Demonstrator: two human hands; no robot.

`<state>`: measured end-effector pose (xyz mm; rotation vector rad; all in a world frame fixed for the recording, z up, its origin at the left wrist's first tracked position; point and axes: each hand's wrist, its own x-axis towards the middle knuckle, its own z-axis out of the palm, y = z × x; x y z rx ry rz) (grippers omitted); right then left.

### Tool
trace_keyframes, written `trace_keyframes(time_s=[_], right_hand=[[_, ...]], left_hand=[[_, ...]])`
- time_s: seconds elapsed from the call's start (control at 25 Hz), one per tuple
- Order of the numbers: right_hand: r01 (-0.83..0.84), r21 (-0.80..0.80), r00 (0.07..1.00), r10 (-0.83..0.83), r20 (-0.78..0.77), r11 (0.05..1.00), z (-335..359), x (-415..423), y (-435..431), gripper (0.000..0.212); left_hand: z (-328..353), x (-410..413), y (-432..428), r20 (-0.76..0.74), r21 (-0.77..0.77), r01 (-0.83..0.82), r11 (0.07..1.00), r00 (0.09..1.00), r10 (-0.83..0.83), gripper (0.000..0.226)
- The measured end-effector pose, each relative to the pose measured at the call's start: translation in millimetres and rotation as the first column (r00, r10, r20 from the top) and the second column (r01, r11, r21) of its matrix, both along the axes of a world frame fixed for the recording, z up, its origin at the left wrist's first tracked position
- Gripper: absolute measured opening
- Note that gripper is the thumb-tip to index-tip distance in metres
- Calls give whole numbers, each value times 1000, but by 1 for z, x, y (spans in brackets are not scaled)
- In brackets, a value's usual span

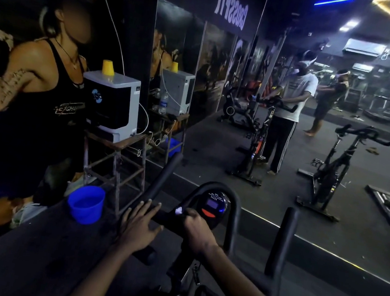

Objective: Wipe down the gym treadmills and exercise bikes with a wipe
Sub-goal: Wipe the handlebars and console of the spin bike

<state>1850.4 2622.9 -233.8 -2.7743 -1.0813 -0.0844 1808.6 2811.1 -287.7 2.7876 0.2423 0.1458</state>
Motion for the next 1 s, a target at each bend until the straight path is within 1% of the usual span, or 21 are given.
trace_keyframes(time_s=[0.08, 0.16, 0.2, 0.28, 0.32, 0.4, 0.48, 0.52, 0.6, 0.72, 0.8, 0.84, 0.92, 1.0], right_hand=[[-5, 24, 1000, 5, 24, 1000, -1, -8, -10, 60], [-24, 42, 1000, 24, 4, 999, -2, -15, -18, 64], [-34, 51, 999, 34, -2, 998, -1, -17, -22, 58], [-48, 54, 999, 48, 5, 997, 5, -24, -30, 33], [-46, 59, 999, 45, 11, 997, 7, -27, -36, 25], [-39, 110, 999, 36, 29, 993, 6, -31, -48, 22], [-16, 177, 1000, 14, 12, 984, 0, -34, -57, 23], [-12, 198, 1000, 12, 3, 980, -4, -35, -60, 23], [-21, 215, 1000, 19, 8, 976, -4, -36, -60, 21], [-34, 214, 999, 29, 26, 976, 1, -44, -59, 23], [-50, 231, 998, 40, 46, 972, -2, -48, -62, 18], [-51, 236, 998, 43, 40, 970, -7, -49, -64, 16], [-36, 246, 999, 44, -24, 969, -20, -50, -62, 16], [-34, 197, 992, 57, -110, 980, -32, -52, -55, 13]], left_hand=[[-2, -1, 0, 7, -7, 5, 1000, 1000, -5, 77], [-2, -1, 0, -1, -3, 7, 1000, 1000, -7, 76], [-1, -2, 0, -2, -1, 5, 1000, 1000, -5, 79], [0, -2, 1, 6, -2, 4, 1000, 1000, -4, 85], [1, -1, 0, 8, -5, 5, 1000, 1000, -5, 85], [2, -3, -1, 8, -6, 3, 1000, 1000, -3, 88], [3, -4, -2, 10, 4, -2, 1000, 1000, 2, 96], [4, -4, -2, 11, -1, -6, 1000, 1000, 6, 96], [7, -3, -3, 12, -26, -14, 1000, 1000, 15, 90], [8, -5, -4, 6, -42, -17, 999, 1000, 18, 79], [5, -8, -6, 5, -49, -31, 998, 999, 32, 67], [3, -9, -7, 1, -55, -43, 998, 999, 43, 65], [0, -11, -9, -30, -37, -57, 998, 998, 56, 66], [2, -10, -10, -78, -16, -65, 998, 995, 63, 68]])
